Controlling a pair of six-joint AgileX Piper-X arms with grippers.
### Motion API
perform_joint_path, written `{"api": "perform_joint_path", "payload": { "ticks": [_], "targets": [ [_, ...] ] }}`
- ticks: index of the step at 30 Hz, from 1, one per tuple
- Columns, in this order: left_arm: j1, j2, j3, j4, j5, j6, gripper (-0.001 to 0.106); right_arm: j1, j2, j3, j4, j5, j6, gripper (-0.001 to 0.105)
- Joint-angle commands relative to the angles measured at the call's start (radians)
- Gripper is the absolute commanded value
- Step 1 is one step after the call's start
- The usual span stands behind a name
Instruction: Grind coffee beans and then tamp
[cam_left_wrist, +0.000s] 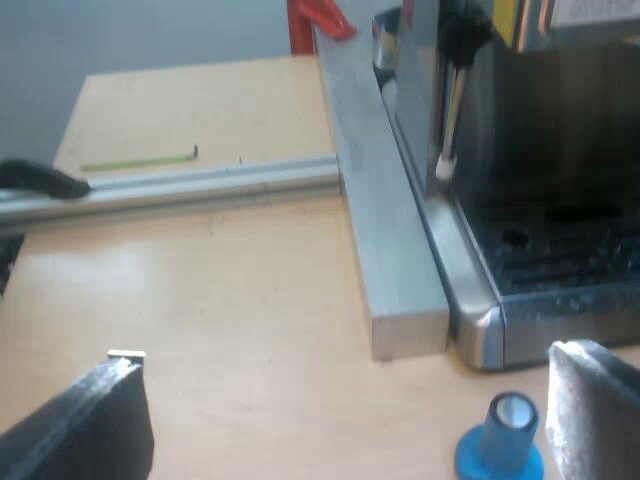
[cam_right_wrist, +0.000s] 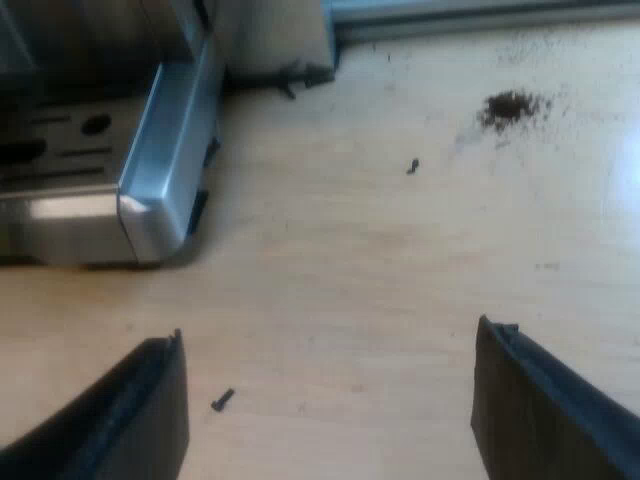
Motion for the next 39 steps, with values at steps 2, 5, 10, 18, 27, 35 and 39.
{"api": "perform_joint_path", "payload": {
  "ticks": [2,5,10,18,27,35,39],
  "targets": [
    [0.003,-0.137,0.023,-0.018,0.012,-0.014,0.081,0.0,-0.045,0.003,0.023,-0.01,-0.003,0.062],
    [0.003,-0.137,0.037,-0.018,0.027,-0.014,0.081,0.0,-0.045,0.003,0.023,-0.01,-0.007,0.062],
    [0.003,-0.136,0.071,-0.018,0.032,-0.014,0.081,0.0,-0.045,0.003,0.023,-0.01,-0.007,0.062],
    [0.003,-0.136,0.079,-0.018,0.049,-0.014,0.081,0.0,-0.045,0.003,0.023,-0.003,-0.005,0.062],
    [0.003,-0.136,0.085,-0.037,0.052,-0.014,0.081,0.0,-0.045,0.003,0.023,-0.003,-0.003,0.062],
    [0.003,-0.136,0.115,-0.105,0.052,-0.014,0.081,0.0,-0.045,0.003,0.023,-0.003,-0.003,0.062],
    [0.003,-0.136,0.115,-0.105,0.052,-0.014,0.081,0.0,-0.045,0.003,0.023,-0.003,-0.003,0.062]
  ]
}}
